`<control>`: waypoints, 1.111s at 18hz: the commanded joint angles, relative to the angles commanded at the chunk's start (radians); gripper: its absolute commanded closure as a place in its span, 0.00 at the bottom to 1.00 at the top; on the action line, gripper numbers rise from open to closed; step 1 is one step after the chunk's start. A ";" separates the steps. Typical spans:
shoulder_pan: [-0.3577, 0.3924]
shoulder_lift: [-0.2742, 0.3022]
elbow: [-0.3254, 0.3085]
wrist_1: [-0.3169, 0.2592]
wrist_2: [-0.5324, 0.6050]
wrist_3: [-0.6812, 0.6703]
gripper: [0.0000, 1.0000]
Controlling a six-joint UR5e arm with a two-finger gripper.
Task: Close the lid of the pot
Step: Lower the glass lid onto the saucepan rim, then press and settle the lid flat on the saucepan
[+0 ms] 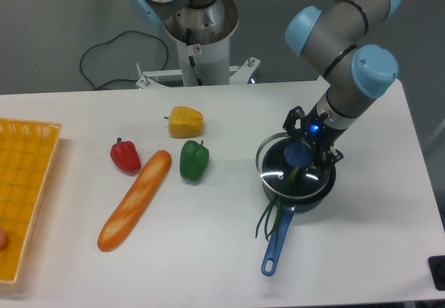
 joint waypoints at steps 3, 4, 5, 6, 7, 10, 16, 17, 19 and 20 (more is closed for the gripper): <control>-0.003 -0.003 0.000 0.000 0.000 0.002 0.45; -0.003 -0.003 0.000 0.000 -0.002 0.006 0.45; -0.003 -0.003 0.000 0.000 -0.002 0.008 0.45; -0.003 -0.005 0.000 0.002 -0.002 0.011 0.45; -0.003 -0.006 0.000 0.002 -0.002 0.011 0.45; -0.002 -0.008 -0.003 0.002 -0.002 0.011 0.45; -0.002 -0.014 -0.011 0.003 -0.002 0.011 0.45; -0.002 -0.015 -0.011 0.003 -0.002 0.011 0.45; -0.002 -0.020 -0.011 0.005 -0.002 0.011 0.45; -0.002 -0.021 -0.011 0.006 -0.002 0.011 0.44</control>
